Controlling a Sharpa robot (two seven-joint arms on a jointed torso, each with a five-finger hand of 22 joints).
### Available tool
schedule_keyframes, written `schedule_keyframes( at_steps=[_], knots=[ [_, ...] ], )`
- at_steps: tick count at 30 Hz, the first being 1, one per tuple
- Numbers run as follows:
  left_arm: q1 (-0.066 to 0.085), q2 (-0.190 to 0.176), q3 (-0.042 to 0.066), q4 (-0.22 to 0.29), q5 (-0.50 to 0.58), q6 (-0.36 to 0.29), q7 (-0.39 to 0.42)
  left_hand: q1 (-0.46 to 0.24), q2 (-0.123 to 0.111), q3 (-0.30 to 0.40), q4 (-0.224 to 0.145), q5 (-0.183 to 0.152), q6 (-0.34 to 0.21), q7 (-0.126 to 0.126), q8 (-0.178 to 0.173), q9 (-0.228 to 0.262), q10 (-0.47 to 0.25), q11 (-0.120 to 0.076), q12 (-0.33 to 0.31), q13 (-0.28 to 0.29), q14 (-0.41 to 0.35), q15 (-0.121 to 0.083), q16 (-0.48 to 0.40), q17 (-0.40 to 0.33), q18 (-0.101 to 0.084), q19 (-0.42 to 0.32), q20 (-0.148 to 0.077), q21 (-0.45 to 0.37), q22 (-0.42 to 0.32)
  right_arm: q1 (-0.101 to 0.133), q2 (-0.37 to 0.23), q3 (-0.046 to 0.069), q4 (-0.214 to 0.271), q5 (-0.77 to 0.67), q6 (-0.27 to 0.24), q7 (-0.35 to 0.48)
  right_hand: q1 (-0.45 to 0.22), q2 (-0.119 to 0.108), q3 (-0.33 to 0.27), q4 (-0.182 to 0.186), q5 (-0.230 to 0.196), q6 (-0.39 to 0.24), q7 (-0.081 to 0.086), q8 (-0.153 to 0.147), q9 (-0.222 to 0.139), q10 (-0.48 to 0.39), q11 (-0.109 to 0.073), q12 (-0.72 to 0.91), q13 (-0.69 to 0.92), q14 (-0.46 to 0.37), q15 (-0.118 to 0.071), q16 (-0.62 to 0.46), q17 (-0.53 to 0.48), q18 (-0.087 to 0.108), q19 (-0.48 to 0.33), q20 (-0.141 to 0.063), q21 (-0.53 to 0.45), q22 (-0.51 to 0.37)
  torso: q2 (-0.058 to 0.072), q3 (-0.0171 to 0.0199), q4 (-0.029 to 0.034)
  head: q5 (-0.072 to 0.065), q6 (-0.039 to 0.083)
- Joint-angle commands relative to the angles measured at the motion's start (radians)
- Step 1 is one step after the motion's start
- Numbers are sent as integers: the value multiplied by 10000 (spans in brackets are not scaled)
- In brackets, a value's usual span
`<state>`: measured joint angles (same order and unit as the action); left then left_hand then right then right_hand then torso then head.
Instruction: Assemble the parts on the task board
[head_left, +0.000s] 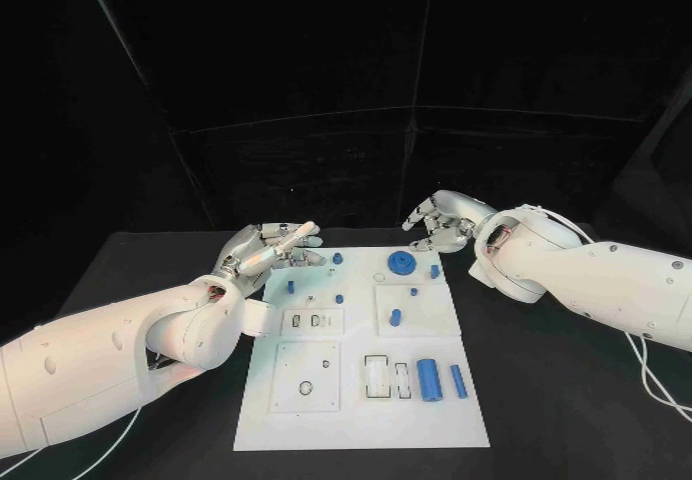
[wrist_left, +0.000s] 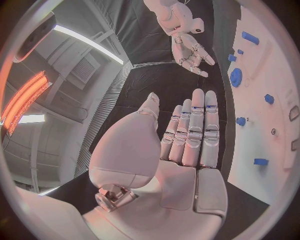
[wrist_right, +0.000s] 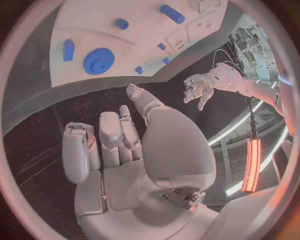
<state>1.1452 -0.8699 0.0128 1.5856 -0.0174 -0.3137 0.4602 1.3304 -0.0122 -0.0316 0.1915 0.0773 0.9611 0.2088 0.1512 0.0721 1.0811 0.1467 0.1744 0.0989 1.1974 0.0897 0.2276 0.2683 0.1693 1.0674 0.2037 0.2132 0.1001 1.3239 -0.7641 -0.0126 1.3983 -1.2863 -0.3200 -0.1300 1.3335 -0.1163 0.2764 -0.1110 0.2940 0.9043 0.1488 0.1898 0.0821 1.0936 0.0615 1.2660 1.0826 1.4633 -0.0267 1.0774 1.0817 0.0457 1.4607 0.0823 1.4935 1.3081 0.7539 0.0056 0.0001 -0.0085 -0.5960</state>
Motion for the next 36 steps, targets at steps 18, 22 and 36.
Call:
schedule_keyframes(
  at_steps=[18,22,36],
  knots=[
    [9,213,-57,-215,-47,323,-51,76,66,-26,-76,-37,19,9,15,-3,12,13,-46,13,50,15,24,32,133,59,-9,-49,-24,-3,905,-7,-1260,-2094,1660,-675,-404,-651,720,636,-876,-814,-96,-613,-167,-432,-79,-8651,-7919,363,-46,324,-315,425,-120,-131,-1569,-2008,0,-19,20,-114,-183],
    [9,241,-62,-244,-47,346,-72,82,71,-26,-80,-36,16,11,13,-4,10,14,-49,13,49,15,23,36,133,59,-9,-52,-25,-17,1032,-11,-1419,-2157,2009,-821,-49,-495,-410,1130,-1195,-1168,-42,-814,-126,-639,-3,-8770,-7888,360,-8,347,-388,428,-76,-166,-1653,-2103,-2,-20,38,-117,-212],
    [7,300,-74,-306,-47,388,-112,94,81,-27,-88,-36,8,15,9,-5,5,18,-55,13,45,16,19,43,133,59,-8,-56,-28,-65,1335,-17,-1776,-2147,2593,-1058,1025,-543,-1873,2668,-1472,-828,81,-587,-69,1765,93,1,395,332,22,450,-523,264,160,-74,-1220,-1310,-11,-14,23,-113,-256]
  ],
)
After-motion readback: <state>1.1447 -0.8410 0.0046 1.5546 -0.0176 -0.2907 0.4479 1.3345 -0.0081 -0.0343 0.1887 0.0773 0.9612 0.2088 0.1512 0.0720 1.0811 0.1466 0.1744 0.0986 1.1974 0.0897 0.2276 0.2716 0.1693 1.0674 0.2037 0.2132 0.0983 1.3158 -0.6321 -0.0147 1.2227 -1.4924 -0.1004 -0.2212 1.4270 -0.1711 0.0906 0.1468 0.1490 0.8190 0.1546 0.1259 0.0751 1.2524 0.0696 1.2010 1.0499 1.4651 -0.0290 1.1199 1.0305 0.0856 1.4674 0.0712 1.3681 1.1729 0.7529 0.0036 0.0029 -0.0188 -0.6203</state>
